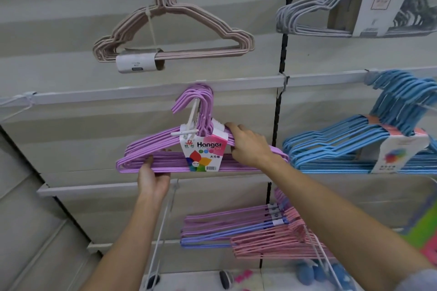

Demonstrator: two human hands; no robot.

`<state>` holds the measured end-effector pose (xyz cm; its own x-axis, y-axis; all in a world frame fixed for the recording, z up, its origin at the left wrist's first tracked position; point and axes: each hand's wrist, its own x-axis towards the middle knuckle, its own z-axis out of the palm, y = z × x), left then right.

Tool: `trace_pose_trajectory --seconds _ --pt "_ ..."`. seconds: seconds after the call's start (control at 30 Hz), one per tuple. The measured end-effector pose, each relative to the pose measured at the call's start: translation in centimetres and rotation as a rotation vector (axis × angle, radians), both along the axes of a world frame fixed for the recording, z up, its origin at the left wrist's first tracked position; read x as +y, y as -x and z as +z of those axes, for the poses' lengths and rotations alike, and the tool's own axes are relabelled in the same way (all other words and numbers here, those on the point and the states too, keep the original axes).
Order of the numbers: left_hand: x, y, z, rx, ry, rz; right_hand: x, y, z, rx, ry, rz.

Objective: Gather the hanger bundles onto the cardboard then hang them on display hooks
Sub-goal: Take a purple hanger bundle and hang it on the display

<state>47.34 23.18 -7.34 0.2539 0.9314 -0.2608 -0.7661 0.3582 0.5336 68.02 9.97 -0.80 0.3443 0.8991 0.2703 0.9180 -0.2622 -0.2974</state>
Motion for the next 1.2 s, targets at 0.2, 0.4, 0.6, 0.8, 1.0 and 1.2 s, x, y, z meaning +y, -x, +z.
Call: trace_pose_trajectory --seconds 0.2,0.4,0.6,0.8,1.0,1.2 --pt "-0.2 1.4 0.4 0.085 0.031 -0.114 -0.2 0.0 0.1 0.021 -0.006 0.002" --pt "-1.5 3.2 0.9 0.273 0.025 -0.266 -1.3 0.2 0.4 0.013 -0.04 -0.008" --pt "-3.5 4.4 1.6 0.355 0.02 -0.384 -3.5 1.5 0.5 0.014 -0.099 -0.027" --pt "-6.3 5.8 2.6 0.398 -0.018 -0.5 -7.0 3.9 0.4 0.038 -0.243 -0.028" --pt "-9.7 6.6 4.3 0.412 -0.29 -0.503 -11.8 6.2 -0.4 0.067 -0.36 -0.009" --pt "-13.4 6.0 4.3 0.679 -0.834 -0.431 -18.3 7.5 -2.2 0.023 -0.408 -0.087"
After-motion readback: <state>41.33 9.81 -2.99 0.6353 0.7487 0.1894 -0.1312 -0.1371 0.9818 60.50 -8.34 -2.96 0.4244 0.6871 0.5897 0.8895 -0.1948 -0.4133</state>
